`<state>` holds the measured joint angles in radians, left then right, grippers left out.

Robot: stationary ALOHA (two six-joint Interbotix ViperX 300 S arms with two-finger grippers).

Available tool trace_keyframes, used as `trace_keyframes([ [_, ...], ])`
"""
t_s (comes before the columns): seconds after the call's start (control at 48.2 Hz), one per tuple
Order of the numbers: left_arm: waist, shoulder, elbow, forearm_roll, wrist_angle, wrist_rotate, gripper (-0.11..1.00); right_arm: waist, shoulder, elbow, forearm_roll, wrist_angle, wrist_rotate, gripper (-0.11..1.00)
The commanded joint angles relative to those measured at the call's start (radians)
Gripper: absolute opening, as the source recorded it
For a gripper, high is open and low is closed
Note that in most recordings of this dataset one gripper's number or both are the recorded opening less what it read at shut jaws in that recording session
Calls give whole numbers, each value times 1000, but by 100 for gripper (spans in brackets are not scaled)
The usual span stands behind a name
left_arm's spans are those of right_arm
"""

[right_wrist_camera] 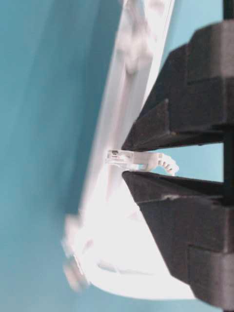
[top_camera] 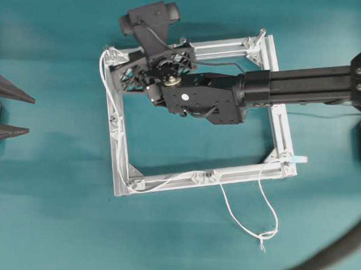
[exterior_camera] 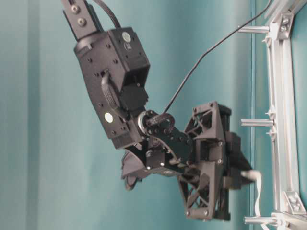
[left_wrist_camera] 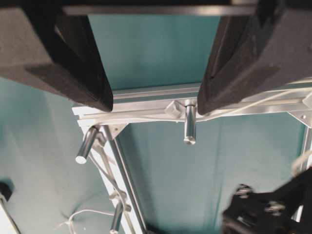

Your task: Move the cable alternately left and right between 8 pins so it hooks onto each one.

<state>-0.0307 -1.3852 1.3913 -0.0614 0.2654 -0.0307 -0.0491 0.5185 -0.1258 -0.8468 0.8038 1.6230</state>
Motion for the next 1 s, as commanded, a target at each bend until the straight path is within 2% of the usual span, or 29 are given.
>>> trace_keyframes([
  [0.0, 3, 11, -28, 3, -9, 2, 73, 18, -67, 0, 14, -86, -58, 17],
  [0.104, 2, 11, -28, 3, -9, 2, 73, 43, -86, 28, 58, -97, -110, 17],
  [0.415, 3, 11, -28, 3, -9, 2, 73, 71, -163, 186, 64, -155, -114, 17],
  [0.975, 2, 11, -28, 3, -9, 2, 73, 20, -354, 423, 66, -29, -112, 17],
])
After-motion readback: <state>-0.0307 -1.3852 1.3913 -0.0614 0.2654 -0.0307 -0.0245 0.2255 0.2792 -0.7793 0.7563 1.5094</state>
